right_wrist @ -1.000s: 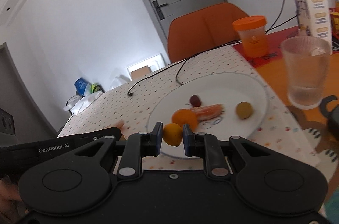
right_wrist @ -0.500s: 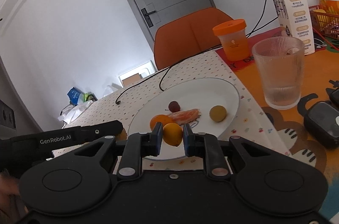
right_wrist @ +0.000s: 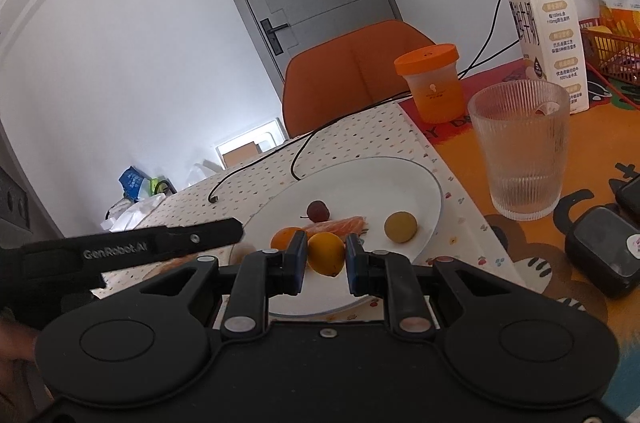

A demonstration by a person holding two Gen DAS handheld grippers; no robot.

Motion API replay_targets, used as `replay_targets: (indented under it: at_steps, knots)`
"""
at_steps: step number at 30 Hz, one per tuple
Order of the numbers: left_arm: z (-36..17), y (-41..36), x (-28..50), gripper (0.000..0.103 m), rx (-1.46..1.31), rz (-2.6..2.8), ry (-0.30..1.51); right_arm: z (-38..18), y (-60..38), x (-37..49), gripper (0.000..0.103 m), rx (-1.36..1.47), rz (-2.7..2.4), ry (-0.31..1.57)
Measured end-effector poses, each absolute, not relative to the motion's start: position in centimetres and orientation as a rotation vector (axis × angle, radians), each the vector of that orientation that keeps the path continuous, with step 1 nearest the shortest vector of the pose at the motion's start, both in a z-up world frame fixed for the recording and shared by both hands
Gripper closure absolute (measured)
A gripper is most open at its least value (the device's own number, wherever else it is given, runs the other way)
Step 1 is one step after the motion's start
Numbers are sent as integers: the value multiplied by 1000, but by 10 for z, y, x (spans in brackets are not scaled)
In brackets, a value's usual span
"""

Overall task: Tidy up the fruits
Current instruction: 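Lower both fruits onto the plate and open both grippers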

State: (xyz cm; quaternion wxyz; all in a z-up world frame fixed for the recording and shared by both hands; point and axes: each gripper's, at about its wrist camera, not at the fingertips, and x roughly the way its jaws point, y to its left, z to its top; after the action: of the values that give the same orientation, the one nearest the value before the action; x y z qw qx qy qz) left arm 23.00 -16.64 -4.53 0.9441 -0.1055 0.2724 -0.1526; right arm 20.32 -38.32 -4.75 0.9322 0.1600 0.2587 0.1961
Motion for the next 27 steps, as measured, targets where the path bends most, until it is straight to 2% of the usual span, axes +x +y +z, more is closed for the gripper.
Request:
replay_targets:
  at_steps: [3, 5, 10, 13, 17, 21, 27]
  knots:
    - [-41, -160, 228, 76, -221, -293, 549, -48, -382, 203, 84, 323, 394, 528]
    - [-40, -155, 226, 71, -230, -277, 546, -49, -382, 204, 84, 322, 394, 530]
    - [-37, -142, 218, 41, -245, -224, 530, -51, -383, 207, 84, 322, 383, 535]
    - [-38, -135, 214, 30, -252, -204, 523, -51, -382, 209, 84, 321, 374, 535]
    - [-41, -129, 209, 24, -251, -177, 521, -48, -378, 211, 82, 315, 378, 526]
    - [-43, -121, 203, 22, -250, -158, 524, -47, -374, 212, 68, 309, 372, 517]
    - [-45, -108, 192, 17, -282, -132, 504, -47, -368, 204, 37, 288, 361, 515]
